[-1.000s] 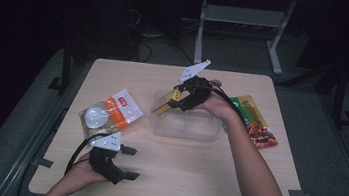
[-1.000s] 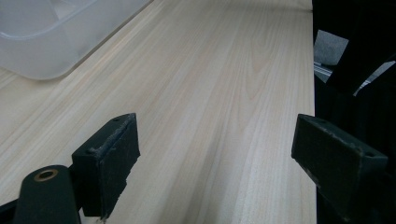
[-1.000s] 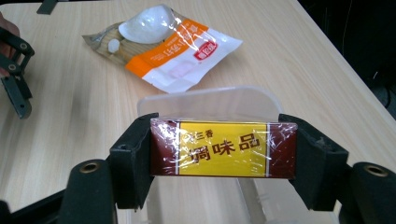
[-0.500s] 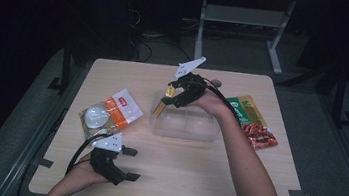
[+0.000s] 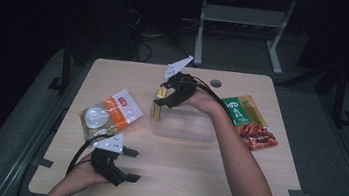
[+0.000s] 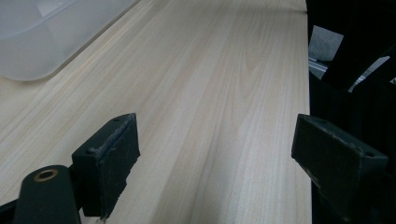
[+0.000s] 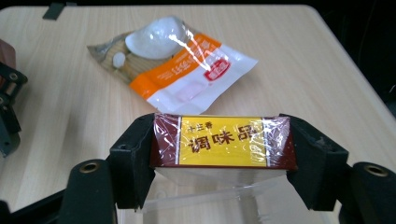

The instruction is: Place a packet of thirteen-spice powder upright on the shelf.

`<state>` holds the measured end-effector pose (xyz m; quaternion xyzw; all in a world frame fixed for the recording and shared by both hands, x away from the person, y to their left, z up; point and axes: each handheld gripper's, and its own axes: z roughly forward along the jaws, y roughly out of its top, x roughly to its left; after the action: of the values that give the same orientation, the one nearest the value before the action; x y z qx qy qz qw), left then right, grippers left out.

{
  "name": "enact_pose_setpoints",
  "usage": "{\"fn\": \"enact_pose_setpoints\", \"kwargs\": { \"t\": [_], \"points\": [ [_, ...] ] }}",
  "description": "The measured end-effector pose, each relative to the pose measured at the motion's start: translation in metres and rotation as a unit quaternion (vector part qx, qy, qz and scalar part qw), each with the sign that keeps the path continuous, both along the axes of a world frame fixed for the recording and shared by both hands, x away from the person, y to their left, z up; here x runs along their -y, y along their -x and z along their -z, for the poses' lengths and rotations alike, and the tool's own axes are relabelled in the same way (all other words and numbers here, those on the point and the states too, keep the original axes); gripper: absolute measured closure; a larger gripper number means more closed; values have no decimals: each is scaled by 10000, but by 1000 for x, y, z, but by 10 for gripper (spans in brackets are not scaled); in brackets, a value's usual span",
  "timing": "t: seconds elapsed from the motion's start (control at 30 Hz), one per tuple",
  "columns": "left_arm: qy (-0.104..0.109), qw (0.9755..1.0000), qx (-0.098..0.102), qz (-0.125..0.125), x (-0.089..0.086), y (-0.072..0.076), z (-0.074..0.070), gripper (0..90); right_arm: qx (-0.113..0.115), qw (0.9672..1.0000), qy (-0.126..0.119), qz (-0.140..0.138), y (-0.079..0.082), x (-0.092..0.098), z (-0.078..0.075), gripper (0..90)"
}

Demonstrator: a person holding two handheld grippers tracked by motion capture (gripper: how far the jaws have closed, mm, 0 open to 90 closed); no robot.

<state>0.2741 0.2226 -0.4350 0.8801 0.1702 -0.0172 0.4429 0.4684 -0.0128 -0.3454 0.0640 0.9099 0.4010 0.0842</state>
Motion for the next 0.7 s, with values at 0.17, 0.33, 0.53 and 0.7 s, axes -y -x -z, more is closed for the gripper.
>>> {"fn": "enact_pose_setpoints", "kwargs": {
  "t": [0.17,0.33,0.53,0.7],
  "points": [
    [15,10000,-26,-4,1,0,0,147,-75,10000,42,7,-2,-7,7,312],
    [7,10000,-27,-4,2,0,1,147,-141,9997,203,17,-3,-12,15,311],
    [-17,10000,-66,-17,3,1,2,146,-194,9995,254,58,-3,-16,22,309],
    [-15,10000,-41,-9,4,1,3,146,-335,9991,245,120,-3,-16,24,287]
  ]
}}
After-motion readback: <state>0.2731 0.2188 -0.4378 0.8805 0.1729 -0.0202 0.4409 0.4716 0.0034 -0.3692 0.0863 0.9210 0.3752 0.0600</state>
